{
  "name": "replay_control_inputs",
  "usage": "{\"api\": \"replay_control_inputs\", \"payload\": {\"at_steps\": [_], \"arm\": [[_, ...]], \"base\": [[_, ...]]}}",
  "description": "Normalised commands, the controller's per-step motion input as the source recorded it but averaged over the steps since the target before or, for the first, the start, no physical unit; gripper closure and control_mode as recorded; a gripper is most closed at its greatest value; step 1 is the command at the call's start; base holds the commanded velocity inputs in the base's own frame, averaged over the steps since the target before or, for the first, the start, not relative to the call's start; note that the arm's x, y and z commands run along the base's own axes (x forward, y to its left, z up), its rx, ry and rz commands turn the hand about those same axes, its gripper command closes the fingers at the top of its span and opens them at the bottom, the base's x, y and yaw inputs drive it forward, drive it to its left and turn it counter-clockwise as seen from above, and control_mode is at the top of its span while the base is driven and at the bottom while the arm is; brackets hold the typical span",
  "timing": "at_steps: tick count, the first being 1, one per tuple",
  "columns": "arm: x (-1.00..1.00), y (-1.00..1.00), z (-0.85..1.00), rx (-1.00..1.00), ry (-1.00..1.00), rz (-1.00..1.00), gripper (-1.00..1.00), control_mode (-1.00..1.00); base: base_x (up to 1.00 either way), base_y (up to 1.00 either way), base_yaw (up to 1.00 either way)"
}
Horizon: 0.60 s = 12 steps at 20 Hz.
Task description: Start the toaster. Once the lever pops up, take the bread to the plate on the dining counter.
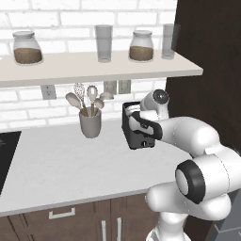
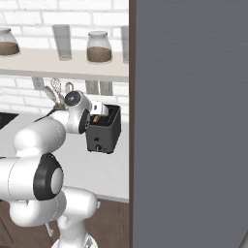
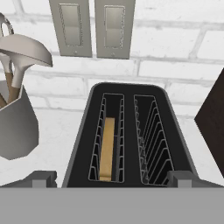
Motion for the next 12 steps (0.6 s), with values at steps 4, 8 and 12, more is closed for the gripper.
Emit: {"api": "replay_control_inputs", "payload": {"at_steps": [4,8,12], "arm": [[0.0,0.0,0.0,0.0,0.0,0.0,-1.0,-1.0],[0.0,0.0,0.0,0.0,0.0,0.0,-1.0,-1.0],[0.0,0.0,0.0,0.0,0.0,0.0,-1.0,-1.0]], "base": [[0.0,0.0,0.0],[0.0,0.0,0.0],[0.0,0.0,0.0]]}}
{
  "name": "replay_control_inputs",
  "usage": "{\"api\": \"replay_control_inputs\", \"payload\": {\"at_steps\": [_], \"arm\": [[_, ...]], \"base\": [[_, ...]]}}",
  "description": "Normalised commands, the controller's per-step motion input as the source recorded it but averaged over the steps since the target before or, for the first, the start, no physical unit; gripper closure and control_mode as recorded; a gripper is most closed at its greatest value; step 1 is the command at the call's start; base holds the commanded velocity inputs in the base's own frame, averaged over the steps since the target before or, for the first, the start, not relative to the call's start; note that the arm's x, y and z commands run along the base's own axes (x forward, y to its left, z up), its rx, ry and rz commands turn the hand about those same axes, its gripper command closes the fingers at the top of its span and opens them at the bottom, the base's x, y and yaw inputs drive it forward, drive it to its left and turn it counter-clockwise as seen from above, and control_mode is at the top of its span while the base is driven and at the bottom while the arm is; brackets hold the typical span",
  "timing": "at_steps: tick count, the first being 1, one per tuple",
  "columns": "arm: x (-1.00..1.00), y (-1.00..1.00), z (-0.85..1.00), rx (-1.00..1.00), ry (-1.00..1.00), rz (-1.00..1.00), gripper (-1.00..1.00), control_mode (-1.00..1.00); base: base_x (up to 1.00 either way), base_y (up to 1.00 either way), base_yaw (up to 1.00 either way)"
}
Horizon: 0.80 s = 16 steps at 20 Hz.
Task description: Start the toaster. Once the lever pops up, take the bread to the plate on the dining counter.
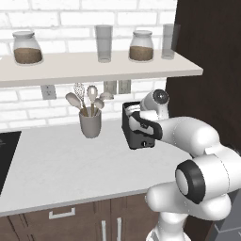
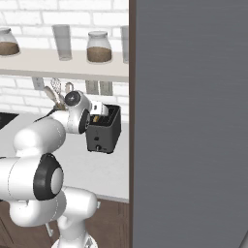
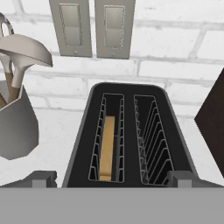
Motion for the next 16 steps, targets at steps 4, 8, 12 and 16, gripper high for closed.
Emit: {"api": "replay_control_inputs", "payload": {"at_steps": [4,8,12,16], "arm": [[0.0,0.0,0.0,0.0,0.0,0.0,-1.0,-1.0],[0.0,0.0,0.0,0.0,0.0,0.0,-1.0,-1.0],[0.0,0.0,0.0,0.0,0.0,0.0,-1.0,-1.0],[0.0,0.0,0.0,0.0,0.0,0.0,-1.0,-1.0]], "base": [[0.0,0.0,0.0],[0.0,0.0,0.0],[0.0,0.0,0.0],[0.0,0.0,0.0]]}}
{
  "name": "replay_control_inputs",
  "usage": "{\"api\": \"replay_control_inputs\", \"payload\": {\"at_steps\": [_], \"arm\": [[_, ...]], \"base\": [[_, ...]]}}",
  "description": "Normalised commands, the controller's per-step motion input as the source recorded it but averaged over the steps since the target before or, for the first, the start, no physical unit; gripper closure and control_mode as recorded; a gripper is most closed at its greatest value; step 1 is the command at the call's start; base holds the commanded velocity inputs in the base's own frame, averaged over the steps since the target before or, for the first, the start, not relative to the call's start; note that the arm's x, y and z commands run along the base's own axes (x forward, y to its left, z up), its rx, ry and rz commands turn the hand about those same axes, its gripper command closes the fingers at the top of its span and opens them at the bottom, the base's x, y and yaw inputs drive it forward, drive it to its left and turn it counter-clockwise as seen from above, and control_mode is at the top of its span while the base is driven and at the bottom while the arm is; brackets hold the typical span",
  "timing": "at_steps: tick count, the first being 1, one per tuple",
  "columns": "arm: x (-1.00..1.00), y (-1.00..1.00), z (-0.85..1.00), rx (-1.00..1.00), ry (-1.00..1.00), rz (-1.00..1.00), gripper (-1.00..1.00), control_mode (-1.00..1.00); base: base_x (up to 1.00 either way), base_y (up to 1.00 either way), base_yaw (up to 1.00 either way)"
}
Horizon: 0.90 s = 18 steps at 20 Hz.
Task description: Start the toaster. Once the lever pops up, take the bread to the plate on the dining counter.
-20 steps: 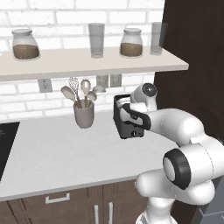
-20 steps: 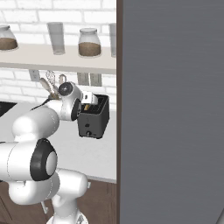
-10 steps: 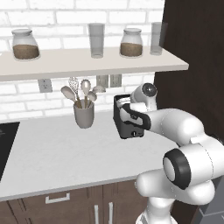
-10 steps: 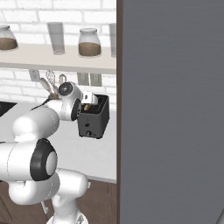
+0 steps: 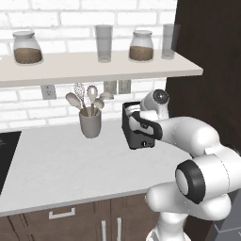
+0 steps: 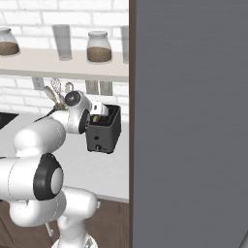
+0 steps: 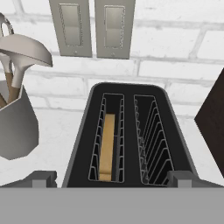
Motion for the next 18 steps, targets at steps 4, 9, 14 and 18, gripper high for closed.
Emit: {"api": "replay_control_inputs", "payload": {"at_steps": [4,9,14,18], "arm": [[0.0,0.0,0.0,0.0,0.0,0.0,-1.0,-1.0],[0.0,0.0,0.0,0.0,0.0,0.0,-1.0,-1.0],[0.0,0.0,0.0,0.0,0.0,0.0,-1.0,-1.0],[0.0,0.0,0.0,0.0,0.0,0.0,-1.0,-1.0]], "base": [[0.0,0.0,0.0],[0.0,0.0,0.0],[0.0,0.0,0.0],[0.0,0.0,0.0]]}}
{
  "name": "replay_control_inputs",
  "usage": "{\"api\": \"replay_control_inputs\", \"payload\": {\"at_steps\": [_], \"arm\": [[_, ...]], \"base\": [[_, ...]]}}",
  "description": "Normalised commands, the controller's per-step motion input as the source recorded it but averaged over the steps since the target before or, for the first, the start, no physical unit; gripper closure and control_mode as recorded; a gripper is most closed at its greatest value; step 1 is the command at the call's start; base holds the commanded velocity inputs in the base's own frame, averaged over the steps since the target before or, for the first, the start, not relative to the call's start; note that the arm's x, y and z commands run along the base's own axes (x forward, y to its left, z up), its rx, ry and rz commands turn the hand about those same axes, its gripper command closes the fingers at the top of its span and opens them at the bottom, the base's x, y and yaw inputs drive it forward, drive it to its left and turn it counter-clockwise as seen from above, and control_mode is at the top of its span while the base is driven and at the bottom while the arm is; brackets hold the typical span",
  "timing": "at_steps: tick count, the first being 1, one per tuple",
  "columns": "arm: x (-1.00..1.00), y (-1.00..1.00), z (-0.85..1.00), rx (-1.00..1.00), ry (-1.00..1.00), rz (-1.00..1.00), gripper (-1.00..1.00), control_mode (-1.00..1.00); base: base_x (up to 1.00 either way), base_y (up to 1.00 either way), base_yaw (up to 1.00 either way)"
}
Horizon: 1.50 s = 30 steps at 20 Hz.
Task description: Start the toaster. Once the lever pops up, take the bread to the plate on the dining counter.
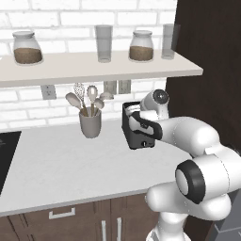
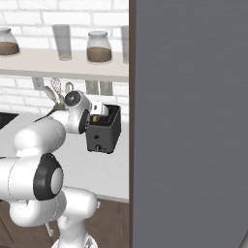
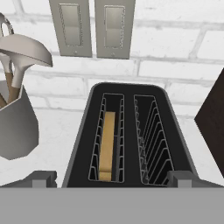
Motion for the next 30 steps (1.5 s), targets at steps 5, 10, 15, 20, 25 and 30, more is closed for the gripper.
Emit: {"api": "replay_control_inputs", "payload": {"at_steps": [5,10,15,20,25,30], "arm": [[0.0,0.0,0.0,0.0,0.0,0.0,-1.0,-1.0],[0.0,0.0,0.0,0.0,0.0,0.0,-1.0,-1.0],[0.0,0.0,0.0,0.0,0.0,0.0,-1.0,-1.0],[0.0,0.0,0.0,0.0,0.0,0.0,-1.0,-1.0],[0.0,0.0,0.0,0.0,0.0,0.0,-1.0,-1.0],[0.0,0.0,0.0,0.0,0.0,0.0,-1.0,-1.0]], "base": [[0.0,0.0,0.0],[0.0,0.0,0.0],[0.0,0.0,0.0],[0.0,0.0,0.0],[0.0,0.0,0.0],[0.0,0.0,0.0]]}}
